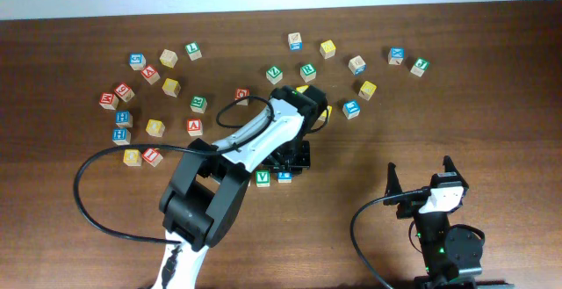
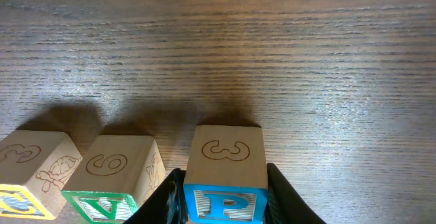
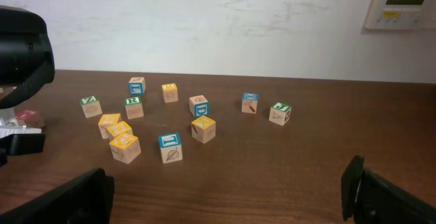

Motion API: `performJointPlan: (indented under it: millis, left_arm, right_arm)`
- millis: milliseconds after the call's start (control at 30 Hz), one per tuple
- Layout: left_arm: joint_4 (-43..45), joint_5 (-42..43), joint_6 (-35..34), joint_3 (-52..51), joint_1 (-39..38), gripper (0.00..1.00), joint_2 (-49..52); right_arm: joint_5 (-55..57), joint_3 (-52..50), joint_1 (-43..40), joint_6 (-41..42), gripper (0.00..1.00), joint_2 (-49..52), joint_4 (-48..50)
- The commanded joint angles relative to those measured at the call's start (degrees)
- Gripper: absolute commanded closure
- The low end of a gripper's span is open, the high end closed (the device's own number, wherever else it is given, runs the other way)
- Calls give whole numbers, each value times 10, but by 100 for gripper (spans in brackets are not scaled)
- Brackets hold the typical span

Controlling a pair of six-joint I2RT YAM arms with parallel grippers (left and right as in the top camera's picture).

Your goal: Spell out CVPR

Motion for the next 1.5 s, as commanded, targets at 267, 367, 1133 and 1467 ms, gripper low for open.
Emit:
performJointPlan:
  millis: [267,367,1133,1467]
  left_arm:
    - [-3,-9,-14,-6,5,72,-14]
    - [-3,-7,-14,-6,5,72,-14]
    - [-14,-10,-9,5,8,61,-15]
    - [-115,-44,31,202,71,56,-19]
  right_arm:
    - [5,-3,-4,4,2,-4,-4]
    - [5,-3,-4,4,2,-4,-4]
    - [5,-3,-4,4,2,-4,-4]
    - [5,-3,-4,4,2,-4,-4]
